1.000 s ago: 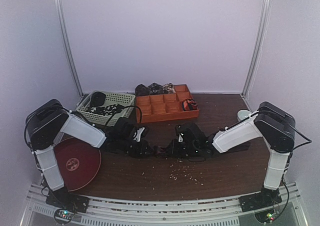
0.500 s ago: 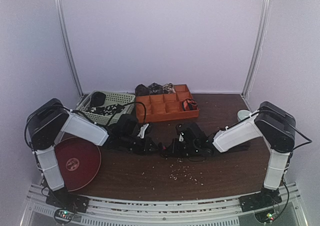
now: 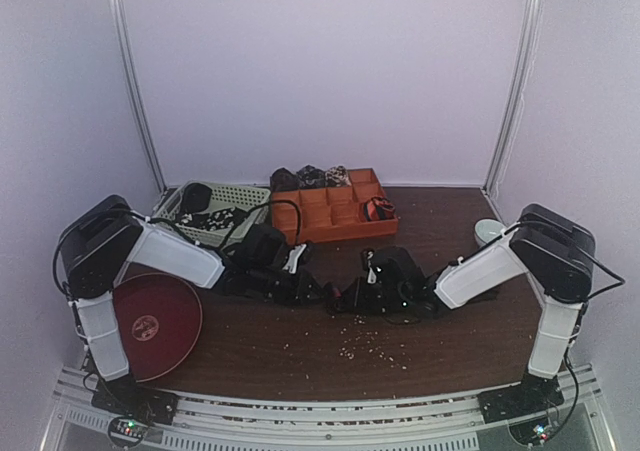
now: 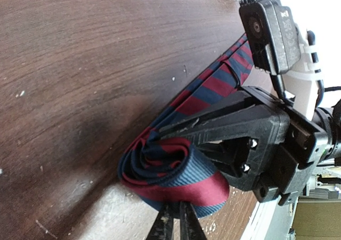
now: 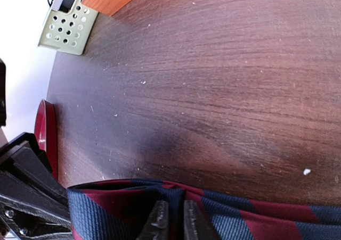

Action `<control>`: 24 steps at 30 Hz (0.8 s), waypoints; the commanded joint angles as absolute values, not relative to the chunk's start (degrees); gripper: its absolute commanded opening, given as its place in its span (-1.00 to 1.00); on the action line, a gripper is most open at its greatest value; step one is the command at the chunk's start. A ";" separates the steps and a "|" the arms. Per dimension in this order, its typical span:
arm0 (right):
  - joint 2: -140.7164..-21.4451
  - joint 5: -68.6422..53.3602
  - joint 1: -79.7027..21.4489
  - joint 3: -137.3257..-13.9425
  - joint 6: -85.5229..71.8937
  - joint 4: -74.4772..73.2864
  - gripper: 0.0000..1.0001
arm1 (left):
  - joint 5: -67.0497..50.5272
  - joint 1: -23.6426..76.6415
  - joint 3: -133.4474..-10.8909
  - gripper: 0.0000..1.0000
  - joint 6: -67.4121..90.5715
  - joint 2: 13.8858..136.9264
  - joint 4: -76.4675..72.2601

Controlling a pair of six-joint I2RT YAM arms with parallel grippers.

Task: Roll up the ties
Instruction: Roll the tie at the center of the board.

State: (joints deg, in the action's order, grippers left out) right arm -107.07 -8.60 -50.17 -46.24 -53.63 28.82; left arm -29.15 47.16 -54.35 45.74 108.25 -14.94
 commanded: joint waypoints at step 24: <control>-110.12 -13.64 -51.05 -47.08 -61.27 34.55 -0.86 | -24.36 48.10 -54.22 -0.92 42.44 107.14 -11.87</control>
State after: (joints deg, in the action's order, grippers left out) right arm -108.79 -12.78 -50.13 -45.69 -59.81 33.98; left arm -22.48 47.75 -53.71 43.77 108.99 -9.15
